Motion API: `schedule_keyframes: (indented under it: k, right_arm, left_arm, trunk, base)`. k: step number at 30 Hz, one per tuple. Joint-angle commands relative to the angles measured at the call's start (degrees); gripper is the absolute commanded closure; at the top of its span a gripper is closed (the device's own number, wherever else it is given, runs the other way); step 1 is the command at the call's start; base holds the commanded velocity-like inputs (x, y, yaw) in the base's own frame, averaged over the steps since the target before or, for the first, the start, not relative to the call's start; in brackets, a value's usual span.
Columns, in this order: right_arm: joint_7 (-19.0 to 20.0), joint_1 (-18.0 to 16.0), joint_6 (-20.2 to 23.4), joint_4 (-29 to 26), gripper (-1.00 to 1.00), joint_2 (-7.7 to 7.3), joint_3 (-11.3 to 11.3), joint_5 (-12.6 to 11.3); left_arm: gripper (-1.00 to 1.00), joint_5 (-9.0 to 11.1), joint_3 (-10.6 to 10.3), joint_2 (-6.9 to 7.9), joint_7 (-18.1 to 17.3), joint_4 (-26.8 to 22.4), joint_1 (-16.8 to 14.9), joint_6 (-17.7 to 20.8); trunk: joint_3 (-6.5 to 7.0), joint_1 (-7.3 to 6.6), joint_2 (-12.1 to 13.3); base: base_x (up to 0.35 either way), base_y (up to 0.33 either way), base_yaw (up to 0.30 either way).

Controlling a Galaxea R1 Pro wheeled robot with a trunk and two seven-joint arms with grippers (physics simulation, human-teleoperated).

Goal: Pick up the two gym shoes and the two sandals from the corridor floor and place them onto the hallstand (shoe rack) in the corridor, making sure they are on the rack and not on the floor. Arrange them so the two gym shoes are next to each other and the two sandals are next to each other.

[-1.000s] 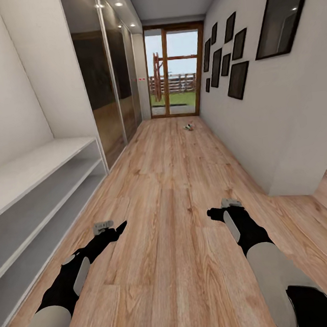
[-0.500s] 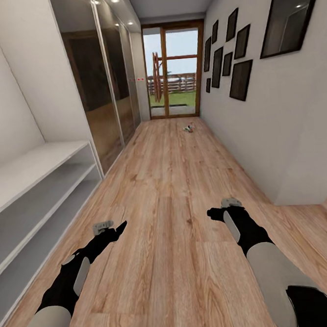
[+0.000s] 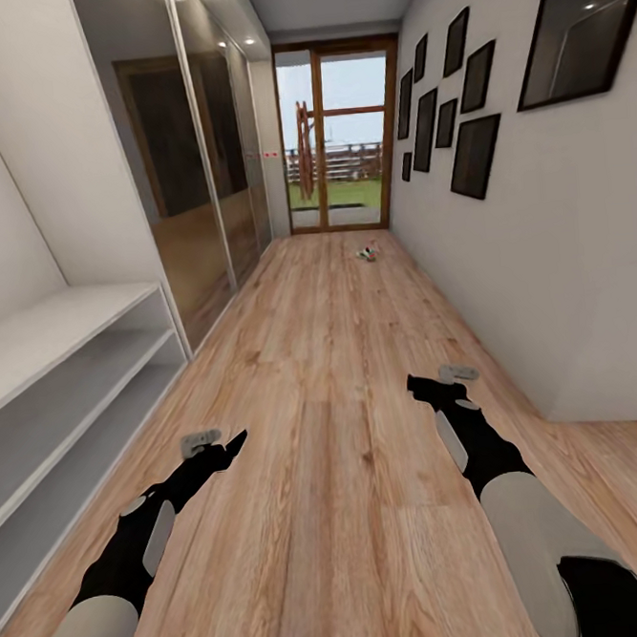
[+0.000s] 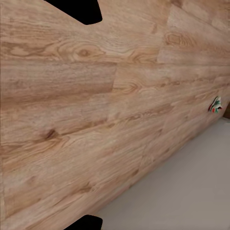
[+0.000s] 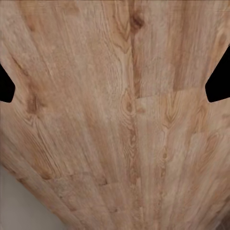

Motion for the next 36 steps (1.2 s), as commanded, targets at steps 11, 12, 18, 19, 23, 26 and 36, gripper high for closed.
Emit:
schedule_keyframes:
  k: [11,12,18,19,23,26,36]
  right_arm:
    - [-0.2,0.0,-0.3,-0.1,-1.00,0.04,-0.1,-0.2]
    - [-0.2,0.0,-0.3,-0.1,-1.00,0.04,-0.1,-0.2]
    - [-0.2,0.0,-0.3,-0.1,-1.00,0.04,0.0,-0.2]
    - [-0.2,0.0,-0.3,-0.1,-1.00,0.04,0.0,-0.2]
    - [-0.2,0.0,-0.3,-0.1,-1.00,0.04,-0.1,-0.2]
    - [-0.2,0.0,-0.3,-0.1,-1.00,0.04,-0.1,-0.2]
    - [-0.2,0.0,-0.3,-0.1,-1.00,0.04,-0.1,-0.2]
  left_arm:
    - [-1.00,0.5,0.1,-0.01,-0.3,0.0,0.0,0.4]
    - [-1.00,0.5,0.1,-0.01,-0.3,0.0,0.0,0.4]
    - [-1.00,0.6,0.5,-0.01,-0.2,0.0,0.0,0.4]
    - [-1.00,0.6,0.7,-0.03,-0.2,0.0,0.0,0.4]
    - [-1.00,0.6,3.7,-0.07,-0.2,0.0,0.0,0.4]
    - [-1.00,0.6,6.6,-0.09,-0.2,0.0,0.0,0.4]
    - [-1.00,0.5,8.7,-0.09,-0.2,0.1,0.0,0.4]
  trunk:
    - [-0.06,0.02,0.0]
    - [-0.06,0.02,0.0]
    - [-0.06,0.02,0.0]
    - [-0.06,0.02,0.0]
    - [-0.06,0.02,0.0]
    - [-0.06,0.02,0.0]
    - [-0.06,0.02,0.0]
  base:
    - [0.349,-0.080,0.000]
    - [0.348,-0.080,0.000]
    - [0.348,-0.080,0.000]
    - [0.349,-0.080,0.000]
    - [0.349,-0.082,0.000]
    - [0.349,-0.090,0.000]
    - [0.348,-0.097,0.000]
